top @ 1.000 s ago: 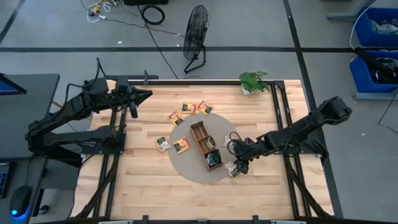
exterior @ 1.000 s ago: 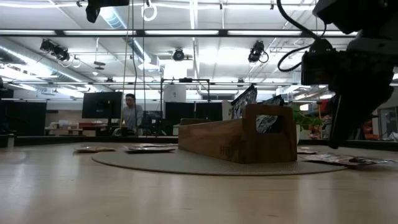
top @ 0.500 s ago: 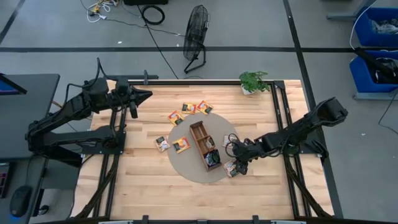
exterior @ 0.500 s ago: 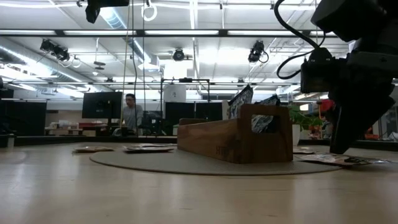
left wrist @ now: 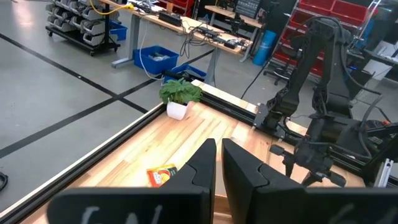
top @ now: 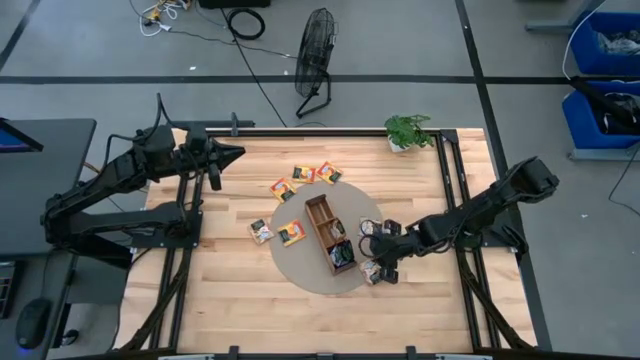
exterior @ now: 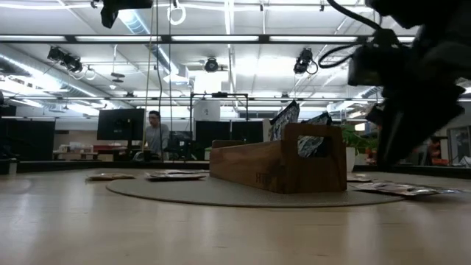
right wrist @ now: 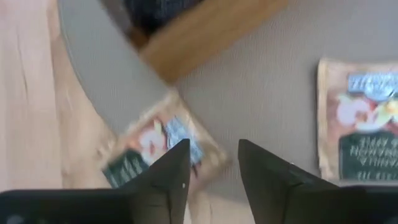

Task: Pick & Place Tea
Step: Put the brown tea bag into the middle section of the wooden organizer

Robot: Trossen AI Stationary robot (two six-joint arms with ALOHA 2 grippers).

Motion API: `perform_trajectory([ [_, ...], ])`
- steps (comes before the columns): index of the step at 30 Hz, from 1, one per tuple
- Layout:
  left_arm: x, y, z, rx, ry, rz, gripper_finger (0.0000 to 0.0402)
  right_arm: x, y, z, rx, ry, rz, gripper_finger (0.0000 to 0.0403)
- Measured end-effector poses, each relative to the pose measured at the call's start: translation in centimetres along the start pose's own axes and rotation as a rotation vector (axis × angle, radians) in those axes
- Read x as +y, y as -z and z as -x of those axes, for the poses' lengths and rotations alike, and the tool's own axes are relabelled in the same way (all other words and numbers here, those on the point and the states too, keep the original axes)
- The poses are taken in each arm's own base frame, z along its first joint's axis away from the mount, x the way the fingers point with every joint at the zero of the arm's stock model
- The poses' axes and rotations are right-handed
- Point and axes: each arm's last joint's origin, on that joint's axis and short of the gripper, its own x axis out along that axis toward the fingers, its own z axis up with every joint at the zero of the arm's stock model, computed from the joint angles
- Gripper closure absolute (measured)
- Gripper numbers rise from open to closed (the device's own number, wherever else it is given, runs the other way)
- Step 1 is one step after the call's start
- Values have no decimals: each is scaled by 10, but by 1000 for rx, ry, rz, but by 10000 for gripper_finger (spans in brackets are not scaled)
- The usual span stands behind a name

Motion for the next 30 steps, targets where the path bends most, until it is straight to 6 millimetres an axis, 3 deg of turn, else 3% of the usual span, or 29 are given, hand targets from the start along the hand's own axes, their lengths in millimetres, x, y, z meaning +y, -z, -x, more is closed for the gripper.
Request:
perform_trajectory([
  [10,1,2,0,18,-12,1,374,4,7,-2,-60,28,114,187],
  [17,1,2,0,15,-20,8,374,5,12,-20,-12,35,142,159],
  [23,1,2,0,15,-20,23,374,6,12,-23,-9,42,157,183],
  [30,1,2,0,13,-23,25,374,6,12,-23,0,31,148,259],
])
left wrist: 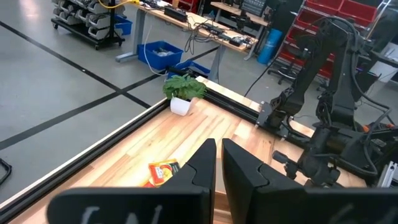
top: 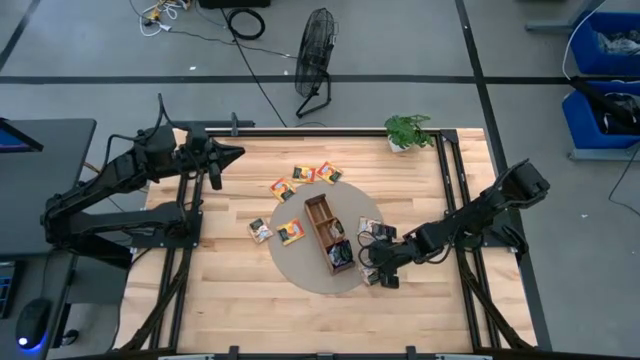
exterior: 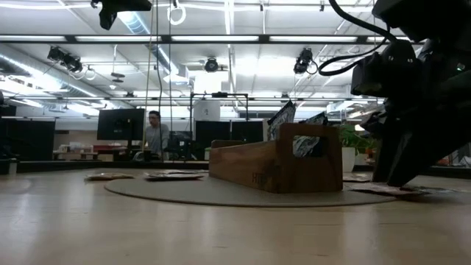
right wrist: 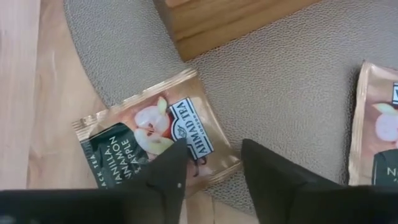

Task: Pick & Place Tea
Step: Put the brown tea bag into the middle section of the wooden organizer

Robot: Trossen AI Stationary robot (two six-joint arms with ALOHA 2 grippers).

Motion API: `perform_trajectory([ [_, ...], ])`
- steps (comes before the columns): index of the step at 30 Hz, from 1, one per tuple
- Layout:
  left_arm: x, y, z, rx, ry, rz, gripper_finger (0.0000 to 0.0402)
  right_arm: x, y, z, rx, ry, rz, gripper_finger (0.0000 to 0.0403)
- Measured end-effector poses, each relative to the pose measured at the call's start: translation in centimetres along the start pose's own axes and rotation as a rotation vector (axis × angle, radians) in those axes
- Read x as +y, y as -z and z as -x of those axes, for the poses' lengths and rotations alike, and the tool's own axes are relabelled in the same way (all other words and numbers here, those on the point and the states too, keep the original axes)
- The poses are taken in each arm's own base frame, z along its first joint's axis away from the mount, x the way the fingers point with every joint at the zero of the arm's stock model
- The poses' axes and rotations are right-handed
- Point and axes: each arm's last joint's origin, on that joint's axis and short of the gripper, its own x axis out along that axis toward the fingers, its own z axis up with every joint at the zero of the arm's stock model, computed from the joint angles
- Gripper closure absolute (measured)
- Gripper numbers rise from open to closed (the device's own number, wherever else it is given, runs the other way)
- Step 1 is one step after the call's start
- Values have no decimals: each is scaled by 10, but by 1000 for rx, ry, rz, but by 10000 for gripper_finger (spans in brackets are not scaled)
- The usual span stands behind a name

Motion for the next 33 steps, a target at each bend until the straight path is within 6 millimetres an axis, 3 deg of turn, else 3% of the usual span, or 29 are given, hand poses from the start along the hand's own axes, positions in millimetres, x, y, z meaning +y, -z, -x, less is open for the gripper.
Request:
perform_trajectory([
  [10,0,0,0,-1,1,-6,374,0,-1,2,21,-27,-47,395],
  [21,0,0,0,-2,1,-6,374,6,-24,23,110,52,-21,401],
  [33,0,0,0,-1,1,20,374,8,-48,60,199,149,14,402],
])
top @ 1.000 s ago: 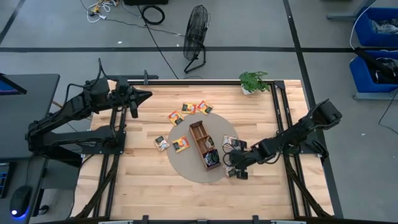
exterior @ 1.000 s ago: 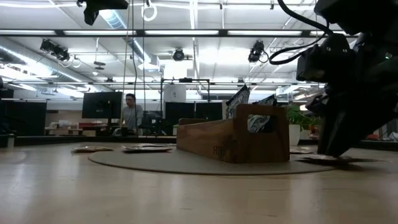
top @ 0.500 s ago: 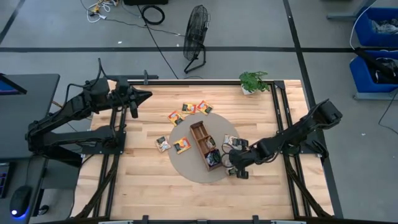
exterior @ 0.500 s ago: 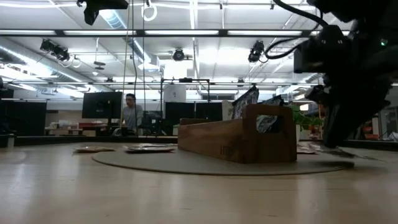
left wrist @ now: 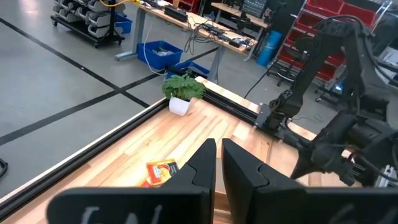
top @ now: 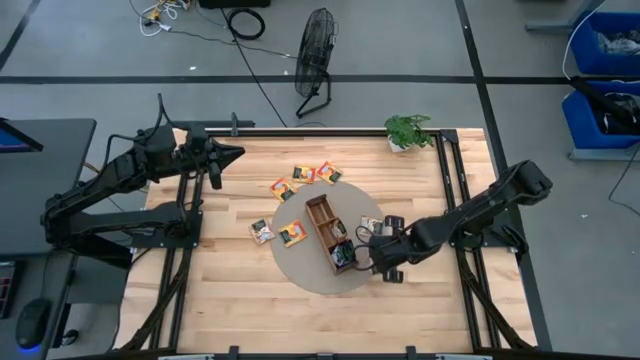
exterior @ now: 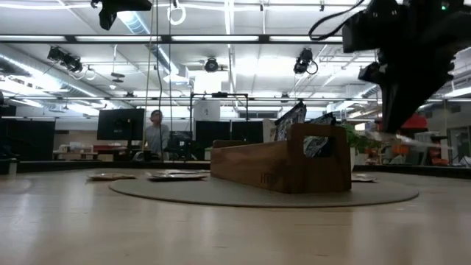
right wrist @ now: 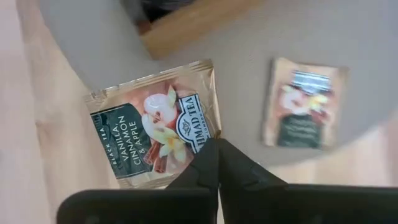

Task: Pick & Place Tea
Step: Put the brown tea bag into the middle section of the wooden organizer

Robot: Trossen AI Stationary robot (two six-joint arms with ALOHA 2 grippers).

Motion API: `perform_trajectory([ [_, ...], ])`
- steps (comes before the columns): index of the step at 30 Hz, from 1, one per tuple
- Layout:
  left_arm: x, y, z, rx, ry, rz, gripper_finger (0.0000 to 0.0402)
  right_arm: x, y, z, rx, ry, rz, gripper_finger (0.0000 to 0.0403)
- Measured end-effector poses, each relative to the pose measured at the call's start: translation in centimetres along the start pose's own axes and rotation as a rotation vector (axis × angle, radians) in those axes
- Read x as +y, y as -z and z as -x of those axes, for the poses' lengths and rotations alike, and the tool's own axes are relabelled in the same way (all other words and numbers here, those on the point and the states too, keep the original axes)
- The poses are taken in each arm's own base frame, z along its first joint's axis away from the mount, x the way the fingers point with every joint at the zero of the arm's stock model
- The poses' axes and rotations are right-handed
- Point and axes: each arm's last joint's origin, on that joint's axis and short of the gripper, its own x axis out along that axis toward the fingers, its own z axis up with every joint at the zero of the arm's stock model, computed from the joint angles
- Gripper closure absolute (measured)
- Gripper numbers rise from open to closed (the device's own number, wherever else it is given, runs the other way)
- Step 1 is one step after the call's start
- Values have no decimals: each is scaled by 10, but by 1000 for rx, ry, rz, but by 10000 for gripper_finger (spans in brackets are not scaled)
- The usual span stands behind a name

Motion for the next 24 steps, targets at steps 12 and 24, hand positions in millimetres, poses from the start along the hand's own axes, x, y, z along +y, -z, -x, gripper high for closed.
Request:
perform_trajectory([
  [12,-4,3,-14,93,133,218,370,-14,-17,56,-119,102,5,403],
  [24,-12,18,-80,365,283,616,229,-39,-60,100,-293,160,151,403],
])
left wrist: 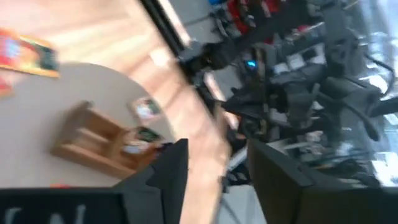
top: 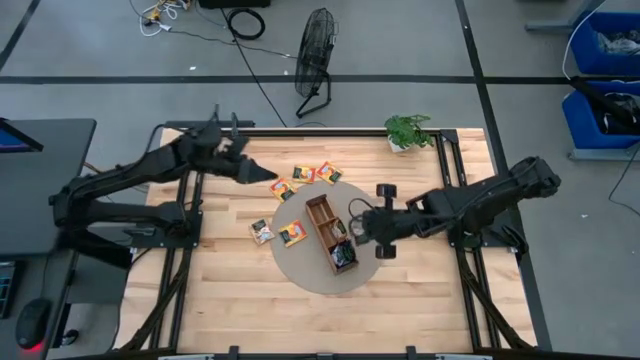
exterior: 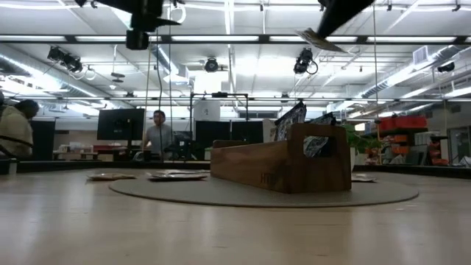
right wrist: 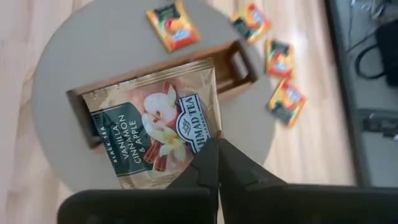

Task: Pick & Place Tea
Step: Put the brown tea bag into the middle section of the wooden organizer

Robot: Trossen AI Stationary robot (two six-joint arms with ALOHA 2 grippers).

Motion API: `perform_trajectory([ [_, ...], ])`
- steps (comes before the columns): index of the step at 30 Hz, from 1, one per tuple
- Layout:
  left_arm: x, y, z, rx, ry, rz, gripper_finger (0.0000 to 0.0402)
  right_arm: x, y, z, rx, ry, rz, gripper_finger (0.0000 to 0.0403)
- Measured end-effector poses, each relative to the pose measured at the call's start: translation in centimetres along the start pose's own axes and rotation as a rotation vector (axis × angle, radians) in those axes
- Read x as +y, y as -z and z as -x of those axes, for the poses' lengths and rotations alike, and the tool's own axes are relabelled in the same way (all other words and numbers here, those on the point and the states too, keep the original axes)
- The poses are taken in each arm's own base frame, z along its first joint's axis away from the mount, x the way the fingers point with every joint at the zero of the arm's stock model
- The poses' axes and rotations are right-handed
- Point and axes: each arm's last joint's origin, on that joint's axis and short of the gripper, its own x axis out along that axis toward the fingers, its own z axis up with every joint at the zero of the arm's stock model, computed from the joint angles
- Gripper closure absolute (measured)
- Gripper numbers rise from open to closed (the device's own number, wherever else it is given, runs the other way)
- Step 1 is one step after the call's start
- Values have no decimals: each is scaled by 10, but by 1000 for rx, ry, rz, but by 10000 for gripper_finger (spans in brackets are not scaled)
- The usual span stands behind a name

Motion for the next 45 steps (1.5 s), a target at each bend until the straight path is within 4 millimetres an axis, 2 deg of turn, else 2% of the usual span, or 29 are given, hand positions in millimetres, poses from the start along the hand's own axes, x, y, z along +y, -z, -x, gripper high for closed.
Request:
perform_trajectory([
  [5,-3,-1,-31,30,84,21,206,-18,-14,4,-60,25,39,403],
  [11,3,3,-64,75,95,64,208,-35,-26,6,-126,57,67,403],
  [21,4,6,-99,72,182,91,209,-50,-28,1,-133,62,96,403],
  [28,13,9,-110,84,142,99,209,-57,-30,-3,-160,-45,63,403],
  [45,13,7,-114,44,159,66,209,-70,-37,-22,-185,-80,18,403],
])
